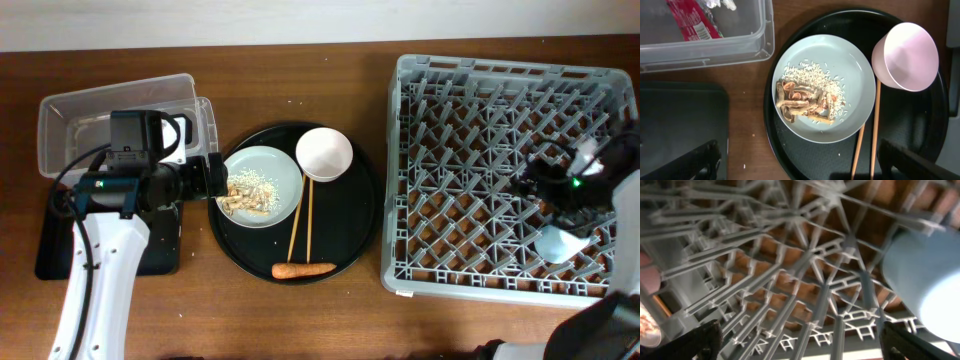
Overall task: Sort waste into correct bins and load items into the dishwasher rack
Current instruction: 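Grasp the pink bowl with the right gripper and place it in the rack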
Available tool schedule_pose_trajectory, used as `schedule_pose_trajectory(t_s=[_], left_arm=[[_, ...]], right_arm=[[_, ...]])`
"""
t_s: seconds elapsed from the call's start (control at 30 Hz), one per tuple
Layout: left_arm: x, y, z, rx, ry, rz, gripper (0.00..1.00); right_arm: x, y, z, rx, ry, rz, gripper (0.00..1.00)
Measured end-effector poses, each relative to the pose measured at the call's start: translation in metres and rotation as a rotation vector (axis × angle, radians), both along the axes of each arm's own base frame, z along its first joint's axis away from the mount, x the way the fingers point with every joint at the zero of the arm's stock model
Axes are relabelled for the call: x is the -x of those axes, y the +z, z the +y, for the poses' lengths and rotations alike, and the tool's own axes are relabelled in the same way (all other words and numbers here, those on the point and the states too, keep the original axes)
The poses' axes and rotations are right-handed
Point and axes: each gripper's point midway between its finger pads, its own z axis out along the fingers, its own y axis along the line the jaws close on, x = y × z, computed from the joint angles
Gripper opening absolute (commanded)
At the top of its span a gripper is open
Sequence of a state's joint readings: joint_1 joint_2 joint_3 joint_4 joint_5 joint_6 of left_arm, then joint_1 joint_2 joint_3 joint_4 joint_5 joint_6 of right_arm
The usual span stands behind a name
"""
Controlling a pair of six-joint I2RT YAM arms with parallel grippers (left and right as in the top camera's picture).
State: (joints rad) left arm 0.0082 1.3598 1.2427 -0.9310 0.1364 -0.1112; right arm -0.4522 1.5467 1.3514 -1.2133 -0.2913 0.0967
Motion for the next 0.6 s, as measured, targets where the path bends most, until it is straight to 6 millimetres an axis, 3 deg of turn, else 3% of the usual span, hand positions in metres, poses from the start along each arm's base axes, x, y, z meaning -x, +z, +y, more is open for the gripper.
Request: schedule_pose_trajectory(t_s=[0.03, 0.1, 0.17, 0.23, 0.3, 0.37, 0.43, 0.5, 0.53, 0.57, 0.6], left_arm=[[0.000, 0.000, 0.000, -0.002, 0.001, 0.000, 0.99], [0.000, 0.000, 0.001, -0.005, 0.003, 0.002, 0.99], [0.000, -0.001, 0.001, -0.005, 0.003, 0.003, 0.99], [0.001, -0.001, 0.001, -0.006, 0.003, 0.008, 0.99], [0.001, -0.001, 0.001, -0.006, 0.004, 0.007, 0.99], [0.002, -0.002, 0.001, -0.006, 0.003, 0.011, 0.99], [0.002, -0.002, 0.001, -0.006, 0.003, 0.013, 0.99], [0.002, -0.003, 0.001, -0.006, 0.003, 0.015, 0.99], [0.002, -0.003, 0.001, -0.006, 0.003, 0.014, 0.99], [0.002, -0.003, 0.001, -0.006, 0.003, 0.015, 0.99], [0.002, -0.003, 0.001, -0.006, 0.003, 0.015, 0.99]], right_arm=[[-0.020, 0.021, 0.024, 0.033, 0.096, -0.084, 0.93], [-0.067, 0.075, 0.113, 0.076, 0.381, -0.345, 0.91], [-0.091, 0.097, 0.187, 0.091, 0.570, -0.522, 0.91], [-0.102, 0.089, 0.250, 0.101, 0.705, -0.583, 0.89], [-0.117, 0.055, 0.292, 0.105, 0.781, -0.572, 0.88], [-0.133, 0.001, 0.313, 0.108, 0.803, -0.496, 0.85], [-0.145, -0.051, 0.319, 0.110, 0.785, -0.418, 0.82], [-0.153, -0.087, 0.321, 0.115, 0.770, -0.374, 0.75], [-0.154, -0.095, 0.320, 0.119, 0.766, -0.364, 0.72], [-0.156, -0.103, 0.318, 0.132, 0.753, -0.353, 0.61], [-0.157, -0.108, 0.315, 0.148, 0.737, -0.339, 0.40]])
